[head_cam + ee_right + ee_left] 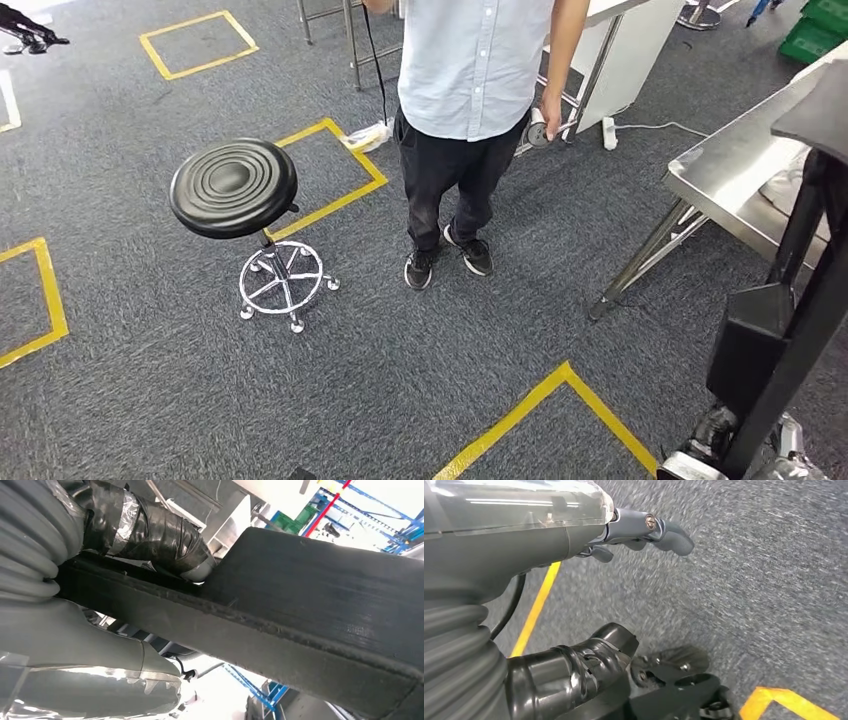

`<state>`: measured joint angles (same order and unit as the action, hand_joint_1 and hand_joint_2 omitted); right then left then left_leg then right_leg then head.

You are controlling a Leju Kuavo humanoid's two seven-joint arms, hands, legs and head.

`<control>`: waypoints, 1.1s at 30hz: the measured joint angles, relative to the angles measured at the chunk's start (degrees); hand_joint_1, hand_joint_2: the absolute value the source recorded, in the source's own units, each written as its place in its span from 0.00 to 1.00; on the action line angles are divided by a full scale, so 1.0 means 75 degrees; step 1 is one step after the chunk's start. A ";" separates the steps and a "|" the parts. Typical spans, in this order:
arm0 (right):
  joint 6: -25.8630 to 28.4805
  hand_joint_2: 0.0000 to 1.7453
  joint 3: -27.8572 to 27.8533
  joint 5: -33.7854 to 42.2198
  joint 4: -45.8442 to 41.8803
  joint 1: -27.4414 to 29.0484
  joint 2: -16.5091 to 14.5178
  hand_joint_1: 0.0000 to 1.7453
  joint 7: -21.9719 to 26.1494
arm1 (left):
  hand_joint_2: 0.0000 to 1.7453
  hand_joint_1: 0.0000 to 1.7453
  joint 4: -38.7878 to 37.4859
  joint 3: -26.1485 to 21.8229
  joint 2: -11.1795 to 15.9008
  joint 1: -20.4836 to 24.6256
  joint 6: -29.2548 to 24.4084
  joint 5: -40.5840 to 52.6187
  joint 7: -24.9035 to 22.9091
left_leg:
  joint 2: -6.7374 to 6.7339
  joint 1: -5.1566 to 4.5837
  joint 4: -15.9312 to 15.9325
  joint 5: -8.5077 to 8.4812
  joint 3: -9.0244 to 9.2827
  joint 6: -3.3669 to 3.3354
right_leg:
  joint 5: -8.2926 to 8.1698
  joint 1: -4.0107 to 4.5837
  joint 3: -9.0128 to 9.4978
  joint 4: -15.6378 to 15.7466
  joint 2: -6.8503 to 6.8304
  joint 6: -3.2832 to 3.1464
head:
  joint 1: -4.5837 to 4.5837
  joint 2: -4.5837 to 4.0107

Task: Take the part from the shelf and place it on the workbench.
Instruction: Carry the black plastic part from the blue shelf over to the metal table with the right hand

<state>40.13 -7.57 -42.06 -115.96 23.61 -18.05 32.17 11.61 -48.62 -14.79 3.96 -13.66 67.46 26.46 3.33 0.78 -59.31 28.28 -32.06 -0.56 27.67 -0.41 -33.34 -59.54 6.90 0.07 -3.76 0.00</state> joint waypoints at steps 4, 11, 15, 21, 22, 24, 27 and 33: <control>0.0004 1.00 -0.0001 0.0019 0.0001 0.0015 0.0003 1.00 0.0009 | 1.00 0.00 0.0000 -0.0002 -0.0008 0.0017 0.0066 -0.0004 0.0106 | -0.0341 0.0050 0.0186 -0.0081 0.0102 -0.0176 | 0.0392 -0.0001 -0.0301 -0.0629 -0.0471 0.0156 | -0.0040 0.0000; 0.0002 1.00 -0.0001 0.0050 0.0049 0.0008 0.0038 1.00 0.0009 | 1.00 0.00 0.0000 -0.0008 0.0028 -0.0014 0.0125 -0.0005 0.0157 | -0.0985 0.0030 0.0191 0.0069 0.0255 -0.0130 | 0.0062 -0.0043 -0.0398 -0.0659 -0.1174 0.0224 | -0.0053 0.0000; 0.0002 1.00 -0.0001 0.0060 0.0056 -0.0001 0.0050 1.00 0.0008 | 1.00 0.00 0.0000 -0.0008 0.0030 0.0002 0.0220 0.0002 0.0154 | -0.1232 -0.0017 0.0219 0.0169 0.0394 0.0035 | -0.0096 0.0069 -0.0055 0.0076 -0.1405 0.0053 | -0.0052 0.0000; 0.0004 1.00 0.0005 0.0071 0.0062 -0.0013 0.0059 1.00 0.0007 | 1.00 0.00 -0.0001 -0.0007 0.0035 0.0005 0.0233 0.0002 0.0154 | -0.0543 0.0015 -0.1370 0.1068 -0.0293 0.0204 | -0.0159 -0.0014 0.0023 0.0203 -0.0889 -0.0194 | -0.0039 0.0000; 0.0004 1.00 0.0007 0.0072 0.0064 -0.0013 0.0059 1.00 0.0007 | 1.00 0.00 -0.0001 -0.0007 0.0038 -0.0011 0.0233 0.0002 0.0152 | -0.0511 0.0015 -0.1812 0.1197 -0.0536 0.0209 | -0.0153 -0.0004 0.0024 0.0194 -0.0787 -0.0206 | -0.0040 0.0000; 0.0002 1.00 0.0007 0.0074 0.0074 -0.0012 0.0060 1.00 0.0007 | 1.00 0.00 -0.0001 -0.0007 0.0046 -0.0038 0.0239 0.0001 0.0151 | -0.0492 0.0015 -0.1917 0.0976 -0.0681 0.0193 | -0.0137 0.0007 0.0035 0.0161 -0.0556 -0.0208 | -0.0040 0.0000; 0.0000 1.00 0.0008 0.0074 0.0083 -0.0023 0.0063 1.00 0.0001 | 1.00 0.00 0.0000 -0.0011 0.0062 -0.0044 0.0270 -0.0005 0.0162 | -0.0131 0.0026 -0.0506 0.0131 -0.0174 0.0107 | -0.0081 0.0014 0.0025 0.0062 -0.0253 -0.0156 | -0.0042 0.0000; -0.0001 1.00 0.0013 0.0074 0.0104 -0.0043 0.0102 1.00 -0.0042 | 1.00 0.00 -0.0001 -0.0023 0.0083 -0.0012 0.0359 -0.0031 0.0170 | -0.0156 0.0025 0.0157 -0.0048 0.0112 -0.0107 | 0.0022 -0.0018 -0.0143 -0.0124 -0.0160 0.0116 | -0.0057 0.0000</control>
<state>40.12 -7.48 -41.51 -115.18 23.28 -17.29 31.86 11.60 -48.79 -14.16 3.87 -10.97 67.23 27.74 2.16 0.97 -58.13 27.92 -31.21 -1.36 27.84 -0.55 -34.42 -60.47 5.70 0.94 -4.19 0.00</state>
